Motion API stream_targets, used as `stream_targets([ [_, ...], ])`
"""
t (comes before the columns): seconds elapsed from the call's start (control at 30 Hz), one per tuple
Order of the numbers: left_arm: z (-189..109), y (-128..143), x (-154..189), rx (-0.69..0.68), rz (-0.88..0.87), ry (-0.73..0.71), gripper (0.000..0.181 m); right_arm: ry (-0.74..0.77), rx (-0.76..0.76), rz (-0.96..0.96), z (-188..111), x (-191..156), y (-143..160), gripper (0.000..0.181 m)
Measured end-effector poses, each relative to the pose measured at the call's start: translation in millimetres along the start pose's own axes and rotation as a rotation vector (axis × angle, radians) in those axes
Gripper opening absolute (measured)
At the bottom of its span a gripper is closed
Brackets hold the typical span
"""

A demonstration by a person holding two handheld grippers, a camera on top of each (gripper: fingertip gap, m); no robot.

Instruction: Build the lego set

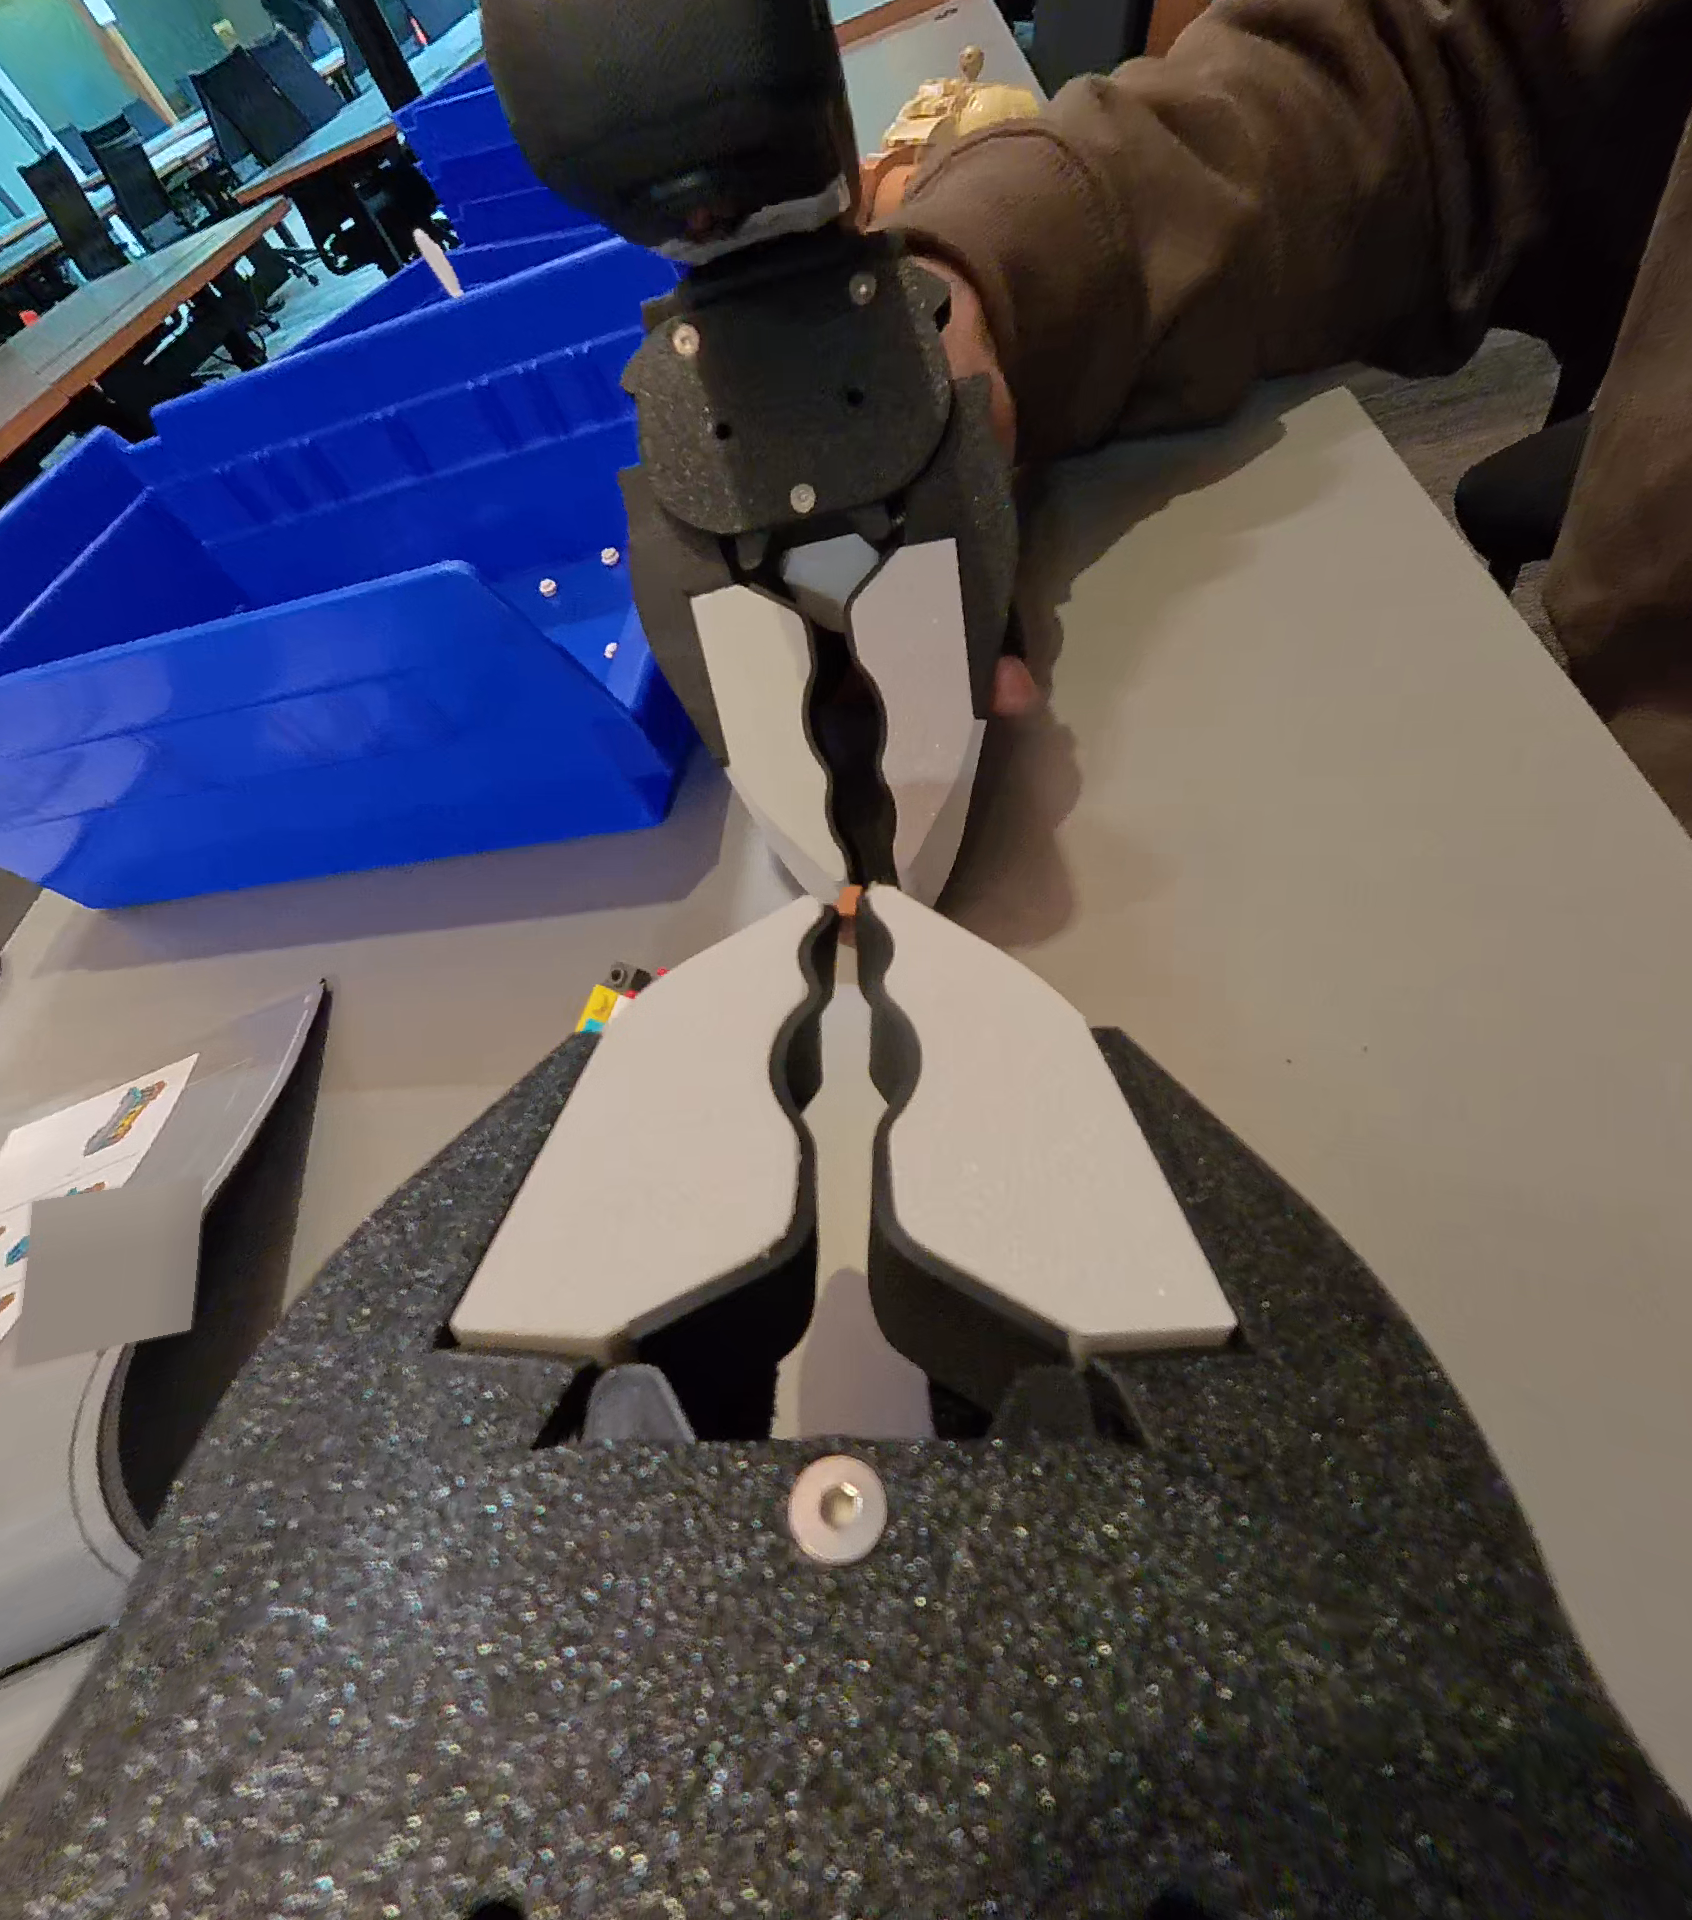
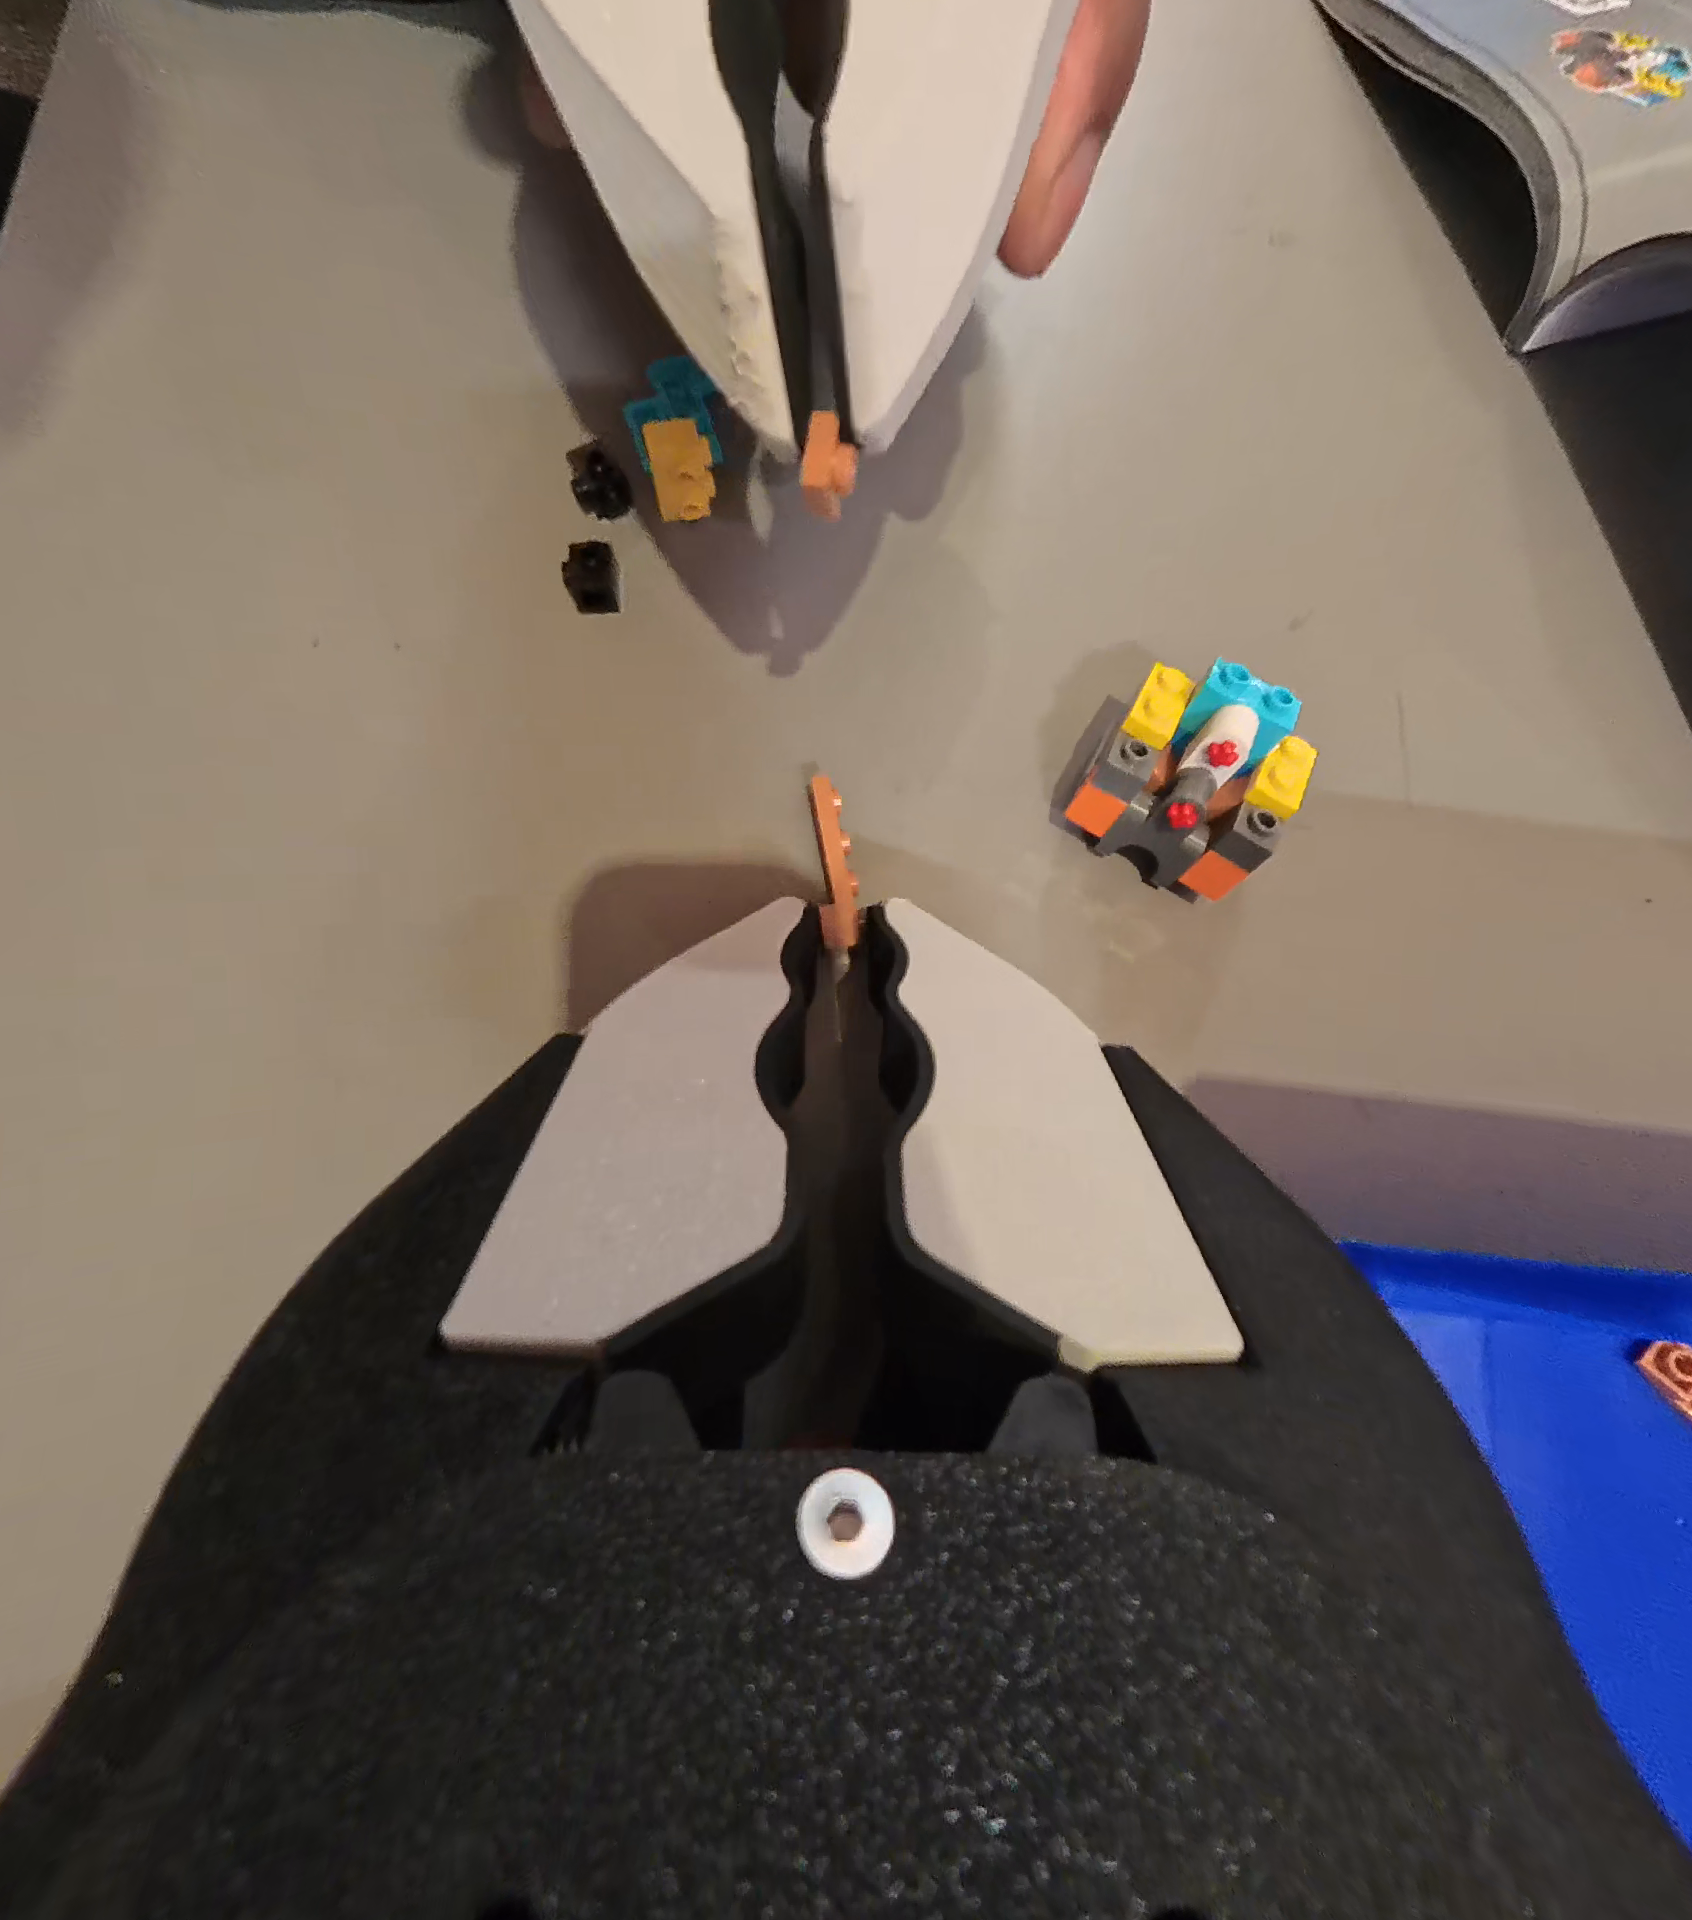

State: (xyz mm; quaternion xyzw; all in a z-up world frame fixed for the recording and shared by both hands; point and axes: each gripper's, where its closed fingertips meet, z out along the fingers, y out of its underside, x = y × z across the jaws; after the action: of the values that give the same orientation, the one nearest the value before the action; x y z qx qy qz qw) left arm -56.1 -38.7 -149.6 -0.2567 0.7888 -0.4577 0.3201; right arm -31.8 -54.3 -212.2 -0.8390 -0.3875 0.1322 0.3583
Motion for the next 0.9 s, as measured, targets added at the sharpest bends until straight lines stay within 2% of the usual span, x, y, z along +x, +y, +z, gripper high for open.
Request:
stream_targets([
  [0.17, -4.2, -4.3, -8.5, 0.031, -0.038, -0.036, 0.003, 0.01, 0.028, 0.056, -1.7, 3.8, -3.7, 0.009],
  [0.5, -15.0, -15.2, -25.9, 0.116, -0.195, -0.084, 0.003, -0.023, 0.285, 0.35, -23.3, 16.9, -37.8, 0.009],
  [0.77, -24.0, -16.8, -34.6, 0.162, -0.431, -0.018, 0.003, -0.081, 0.409, 0.586, -28.3, 24.3, -47.5, 0.008],
  [0.9, -24.4, -14.7, -28.8, 0.152, -0.569, 0.071, 0.003, -0.116, 0.442, 0.639, -25.6, 22.7, -50.3, 0.008],
])
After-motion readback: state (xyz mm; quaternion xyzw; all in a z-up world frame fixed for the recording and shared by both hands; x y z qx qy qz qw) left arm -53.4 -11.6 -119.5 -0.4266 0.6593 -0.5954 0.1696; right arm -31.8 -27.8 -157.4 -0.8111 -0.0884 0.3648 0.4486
